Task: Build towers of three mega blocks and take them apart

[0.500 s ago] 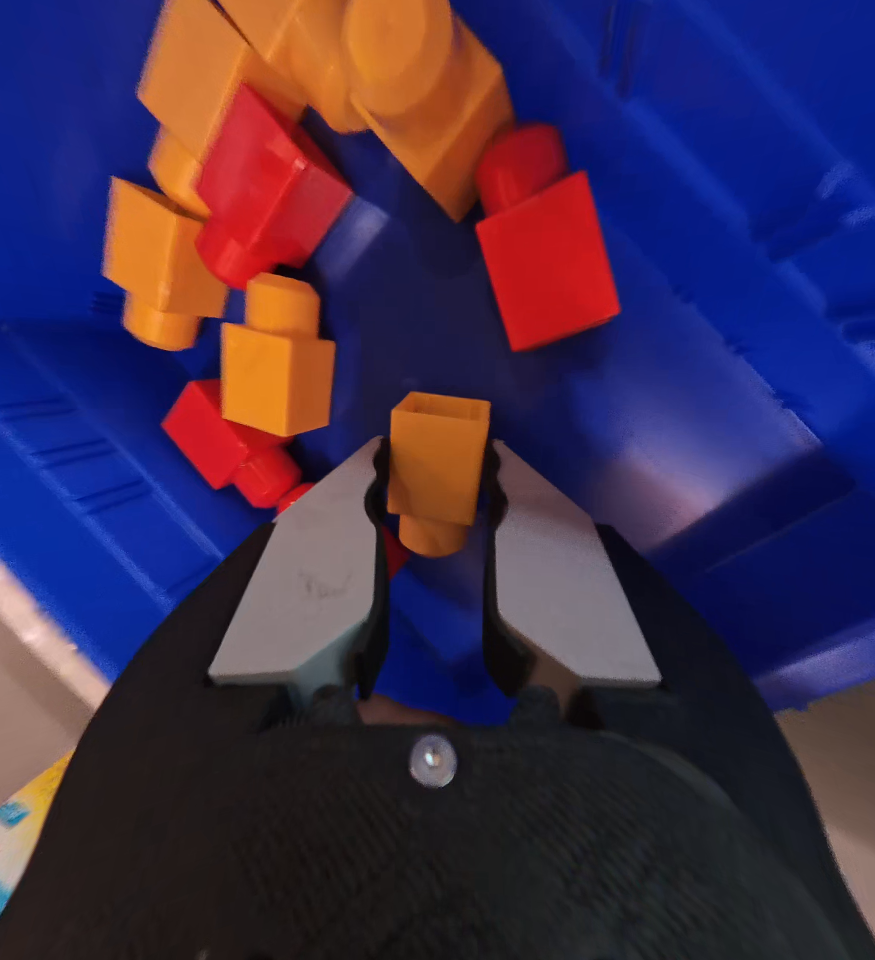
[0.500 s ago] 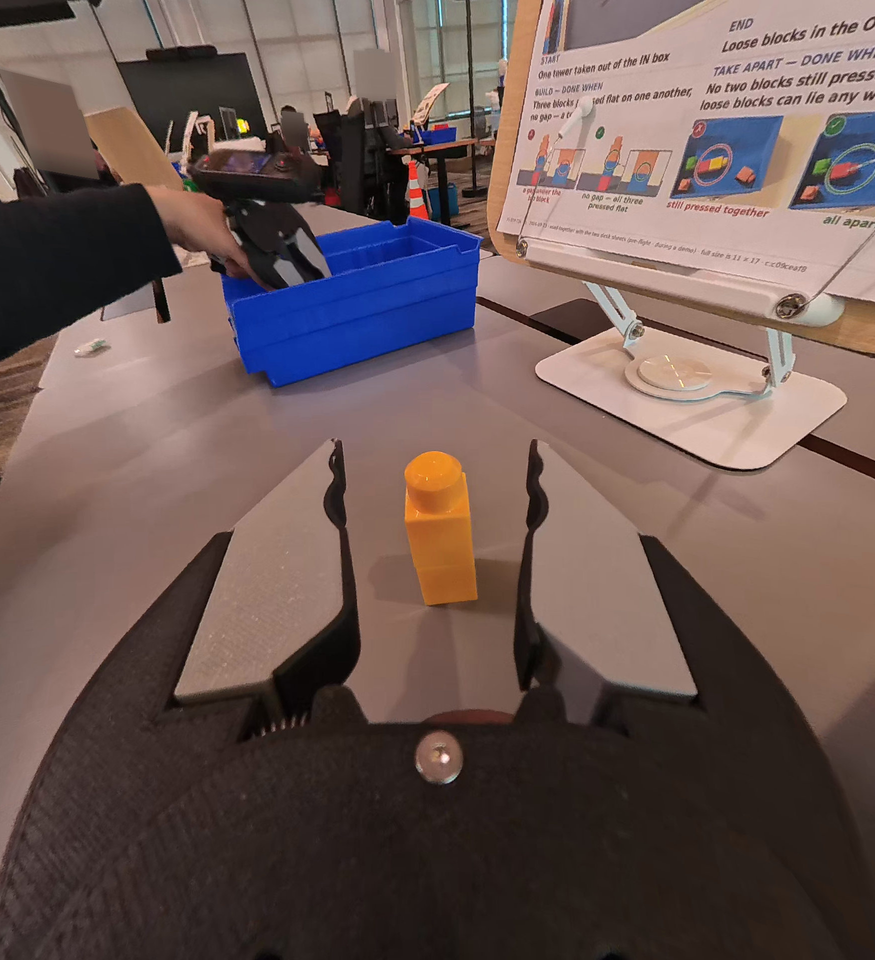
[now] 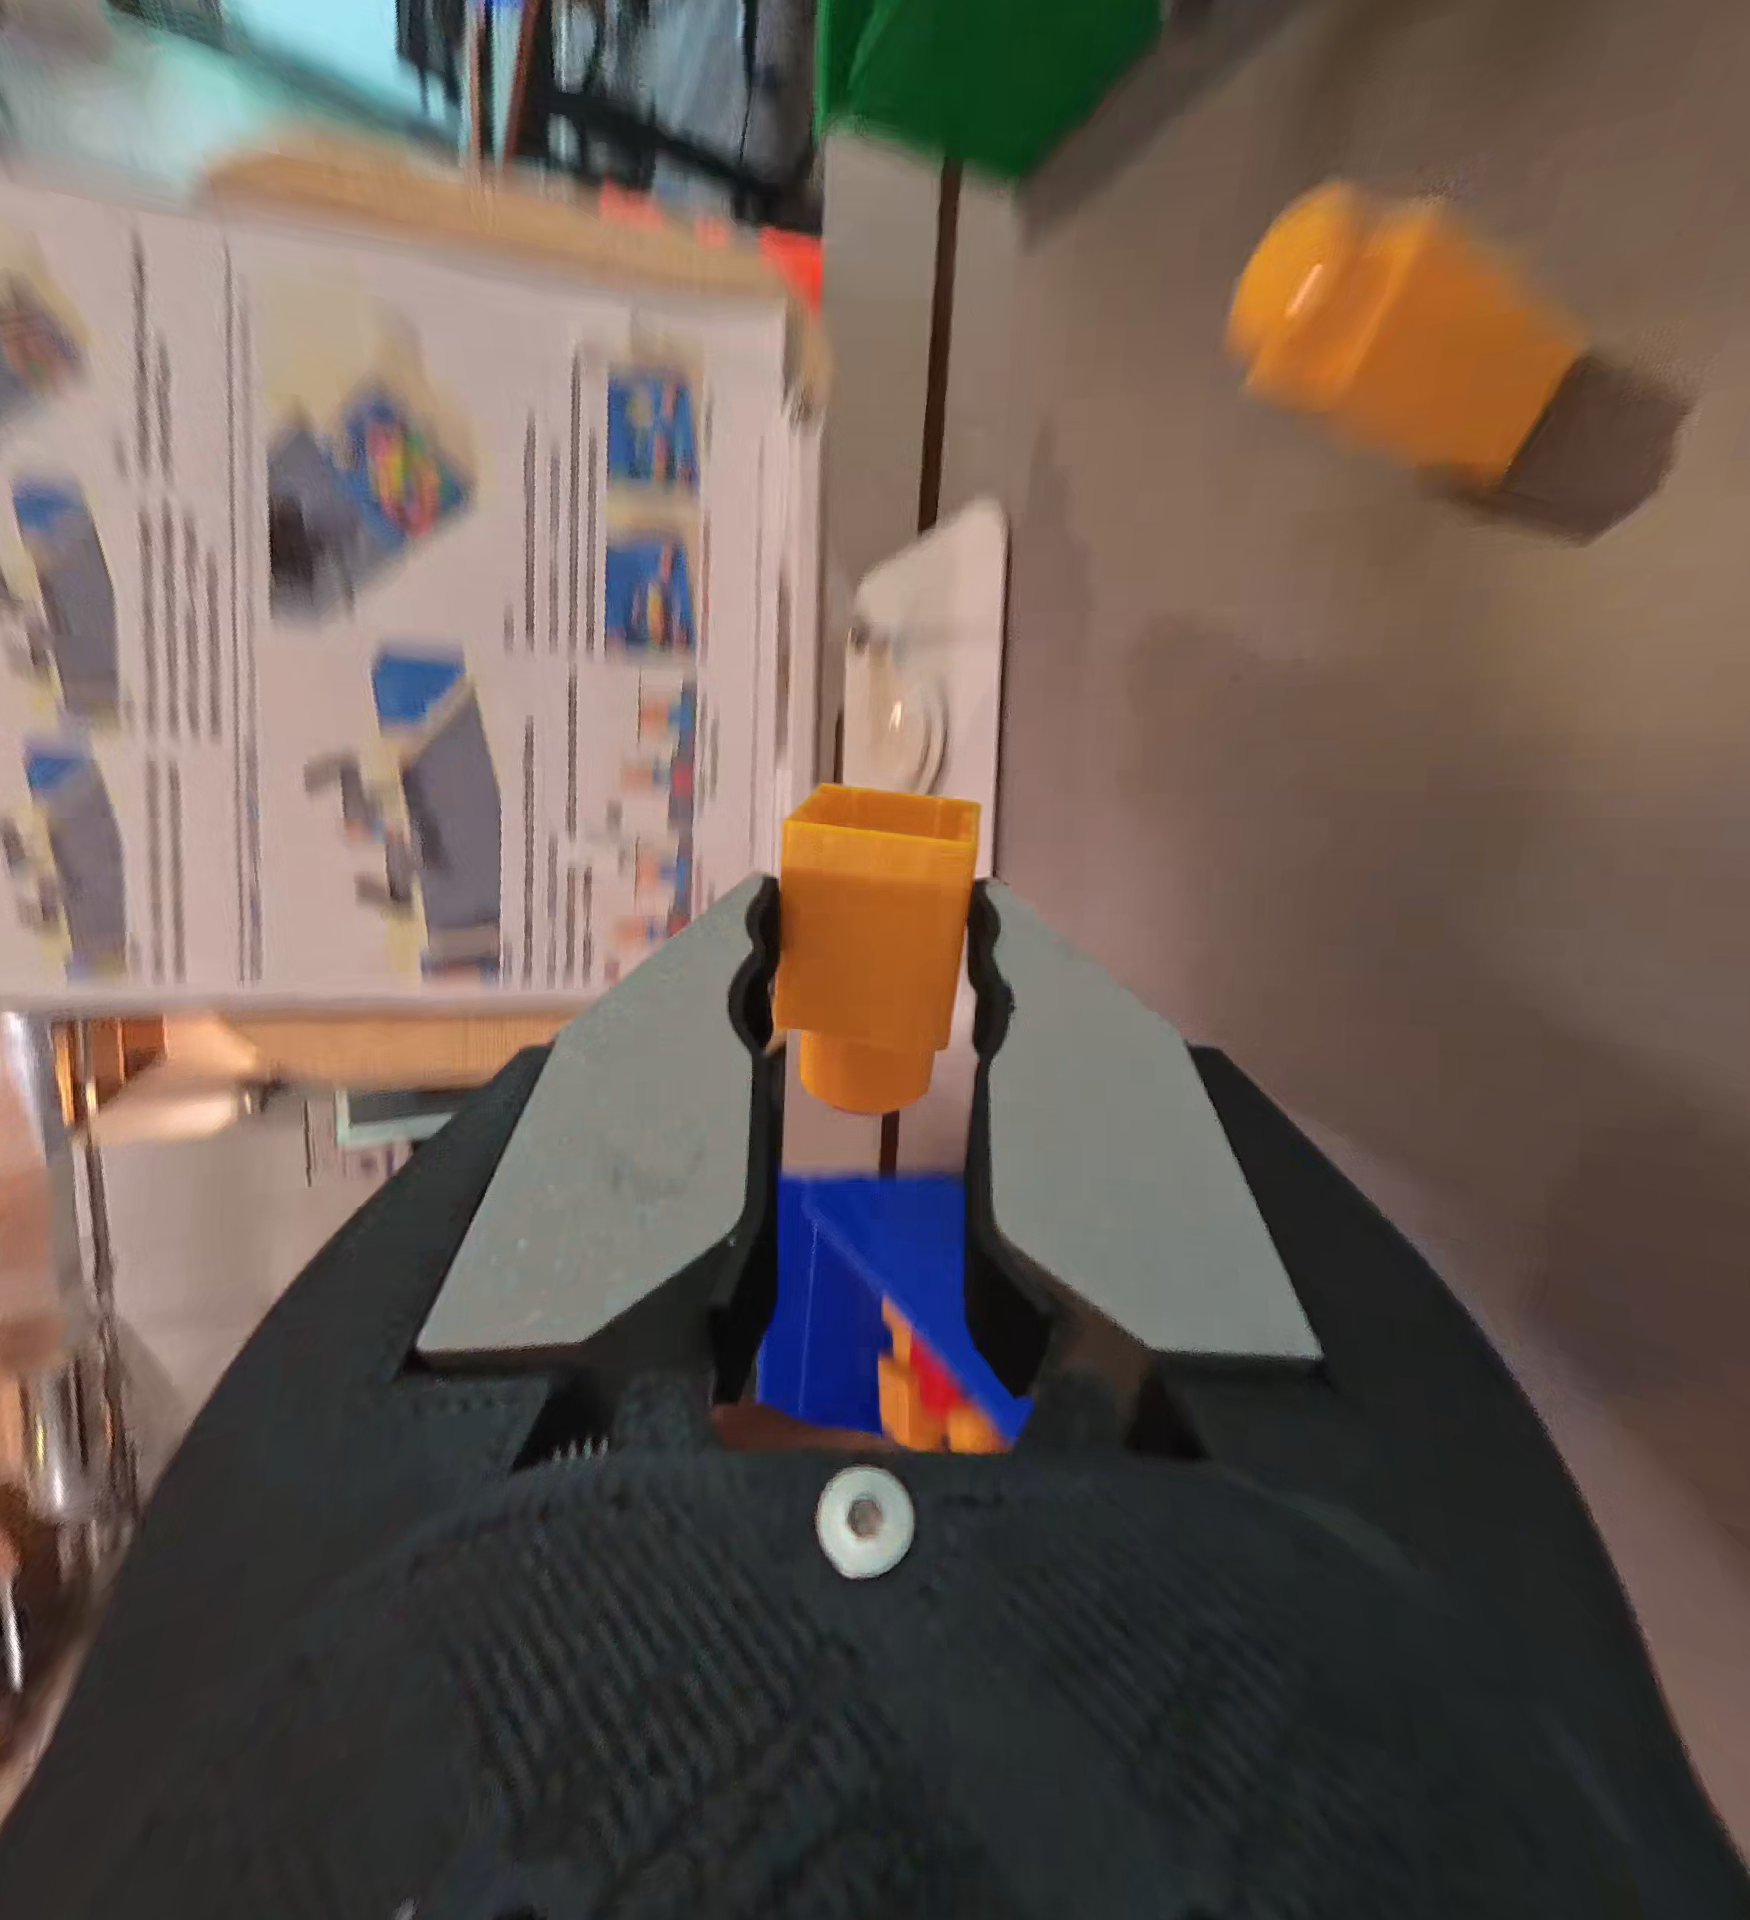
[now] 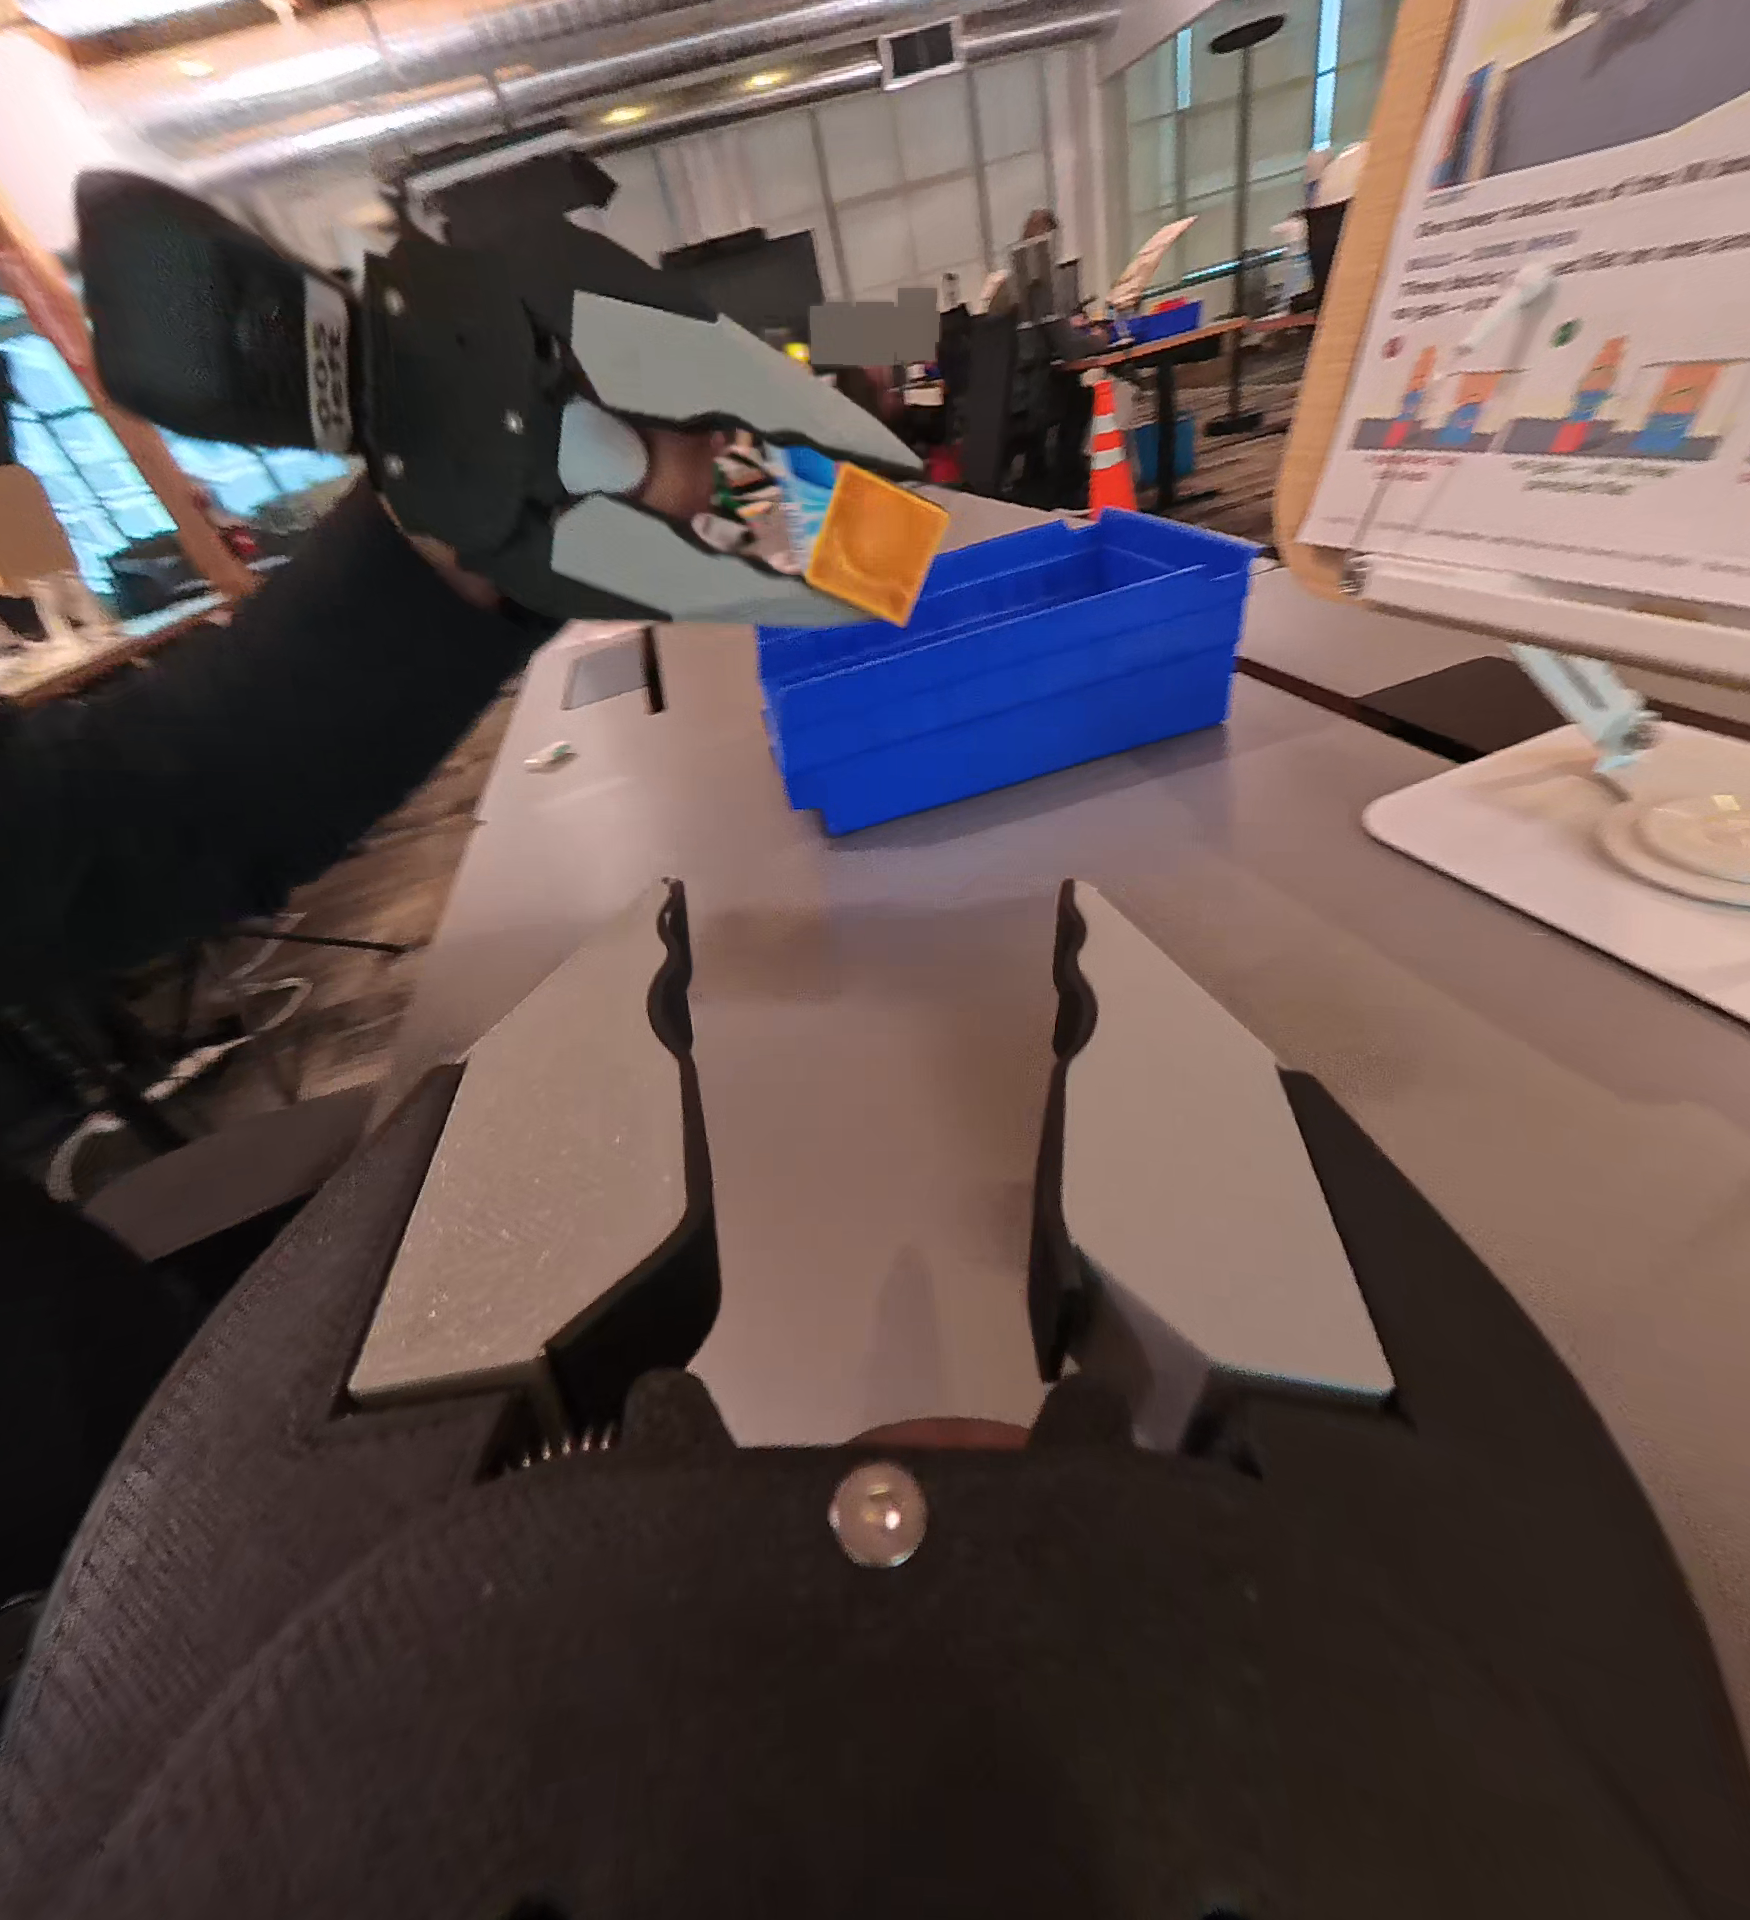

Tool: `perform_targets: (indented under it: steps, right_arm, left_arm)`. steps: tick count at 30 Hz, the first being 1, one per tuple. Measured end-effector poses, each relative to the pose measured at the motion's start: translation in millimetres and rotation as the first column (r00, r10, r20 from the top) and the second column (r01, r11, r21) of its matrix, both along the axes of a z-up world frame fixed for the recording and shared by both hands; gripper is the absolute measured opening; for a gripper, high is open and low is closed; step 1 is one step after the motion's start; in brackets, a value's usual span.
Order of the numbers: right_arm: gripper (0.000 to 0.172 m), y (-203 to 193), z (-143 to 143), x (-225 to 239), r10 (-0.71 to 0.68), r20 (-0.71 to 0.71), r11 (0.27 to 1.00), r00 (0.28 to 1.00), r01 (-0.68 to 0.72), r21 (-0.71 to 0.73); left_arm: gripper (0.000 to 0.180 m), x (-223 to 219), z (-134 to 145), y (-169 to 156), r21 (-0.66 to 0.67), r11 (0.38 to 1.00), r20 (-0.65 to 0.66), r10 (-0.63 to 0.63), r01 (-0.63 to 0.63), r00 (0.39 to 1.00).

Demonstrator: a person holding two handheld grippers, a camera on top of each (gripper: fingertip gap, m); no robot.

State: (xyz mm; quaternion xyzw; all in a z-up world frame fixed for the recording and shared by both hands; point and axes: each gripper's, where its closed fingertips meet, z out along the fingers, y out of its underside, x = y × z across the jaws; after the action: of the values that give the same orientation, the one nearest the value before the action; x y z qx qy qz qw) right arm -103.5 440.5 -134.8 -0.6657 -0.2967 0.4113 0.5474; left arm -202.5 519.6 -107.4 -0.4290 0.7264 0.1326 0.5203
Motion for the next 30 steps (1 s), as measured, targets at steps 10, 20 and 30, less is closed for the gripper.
perform_targets:
  steps: [10,20,30]
  right_arm:
    - [0.072,-21,-2,-9,0.184,-0.078,0.974,0.98,-0.192,-0.116]
    - [0.072,-26,-4,-7,0.225,-0.066,0.965,0.972,-0.232,-0.126]
    - [0.071,-8,-2,9,0.078,0.003,0.996,0.997,-0.078,-0.04]
  left_arm:
    - [0.035,102,-34,-103,0.062,0.912,-0.068,-0.402,0.407,0.913]
    - [0.034,115,-41,-111,0.048,0.882,-0.107,-0.462,0.469,0.88]
    - [0.034,92,-10,-4,-0.202,0.97,0.478,0.22,-0.138,0.85]
